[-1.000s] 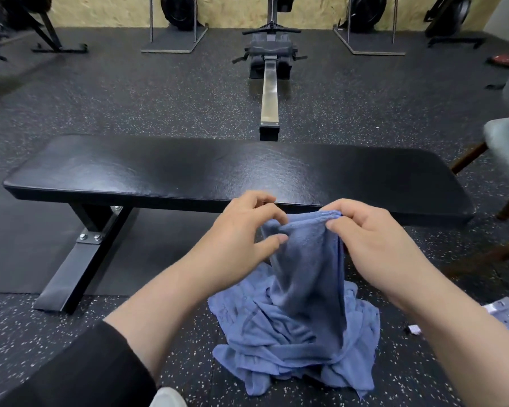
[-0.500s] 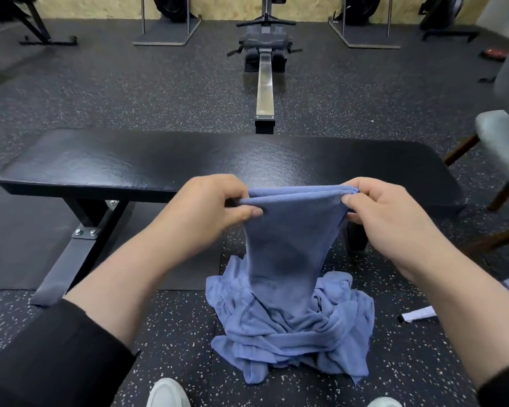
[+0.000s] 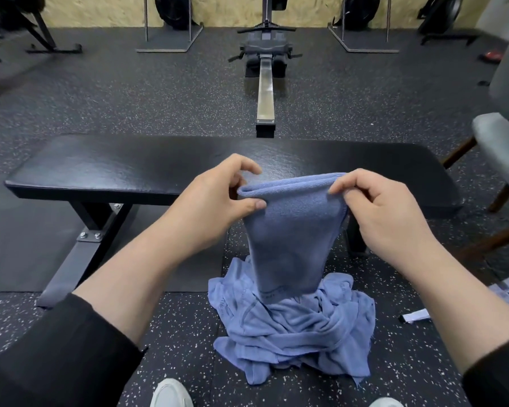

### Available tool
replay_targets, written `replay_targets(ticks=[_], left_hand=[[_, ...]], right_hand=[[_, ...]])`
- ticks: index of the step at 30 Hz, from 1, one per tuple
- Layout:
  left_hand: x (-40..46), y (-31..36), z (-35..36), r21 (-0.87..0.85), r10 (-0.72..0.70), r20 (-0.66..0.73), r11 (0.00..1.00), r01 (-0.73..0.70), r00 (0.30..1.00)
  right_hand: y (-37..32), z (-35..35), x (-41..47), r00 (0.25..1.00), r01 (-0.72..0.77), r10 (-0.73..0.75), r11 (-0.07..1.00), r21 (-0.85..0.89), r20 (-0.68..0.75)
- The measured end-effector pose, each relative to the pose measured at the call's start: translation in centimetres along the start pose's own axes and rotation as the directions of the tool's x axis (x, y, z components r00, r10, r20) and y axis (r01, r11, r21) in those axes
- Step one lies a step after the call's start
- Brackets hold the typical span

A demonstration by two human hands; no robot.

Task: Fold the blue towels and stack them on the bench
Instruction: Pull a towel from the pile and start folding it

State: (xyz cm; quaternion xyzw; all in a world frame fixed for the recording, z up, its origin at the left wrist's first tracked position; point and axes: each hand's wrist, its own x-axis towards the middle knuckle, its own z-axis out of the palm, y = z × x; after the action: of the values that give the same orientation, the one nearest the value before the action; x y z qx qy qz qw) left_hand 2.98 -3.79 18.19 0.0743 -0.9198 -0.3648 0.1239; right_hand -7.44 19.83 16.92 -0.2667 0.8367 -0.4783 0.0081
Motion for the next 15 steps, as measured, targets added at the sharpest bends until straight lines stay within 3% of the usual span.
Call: replay_targets(ticks=[5, 9, 13, 15], left_hand=[[-0.7, 0.7, -0.2, 0.056, -0.039, 0.071, 0.998, 0.035, 0.997], [-1.0, 1.2, -0.2, 0.076, -0.070, 0.014, 0.995, 0.068, 0.997], [-1.1, 1.2, 0.2, -0.019, -0.080, 0.005, 0.997, 0.080, 0.997], [-1.1, 1.0, 1.0, 0.037, -0.076, 0.018, 0.997, 0.075, 0.997]], right_hand=[[0.0, 0.6, -0.4, 1.000, -0.010, 0.008, 0.997, 0.071, 0.024], [-0.1, 1.5, -0.7, 0.998, -0.066, 0.064, 0.980, 0.189, 0.019], [-1.0, 2.1, -1.3, 0.998, -0.046, 0.040, 0.986, 0.161, 0.046], [-1.0, 2.4, -1.4, 0.998, -0.059, 0.057, 0.986, 0.156, 0.022]])
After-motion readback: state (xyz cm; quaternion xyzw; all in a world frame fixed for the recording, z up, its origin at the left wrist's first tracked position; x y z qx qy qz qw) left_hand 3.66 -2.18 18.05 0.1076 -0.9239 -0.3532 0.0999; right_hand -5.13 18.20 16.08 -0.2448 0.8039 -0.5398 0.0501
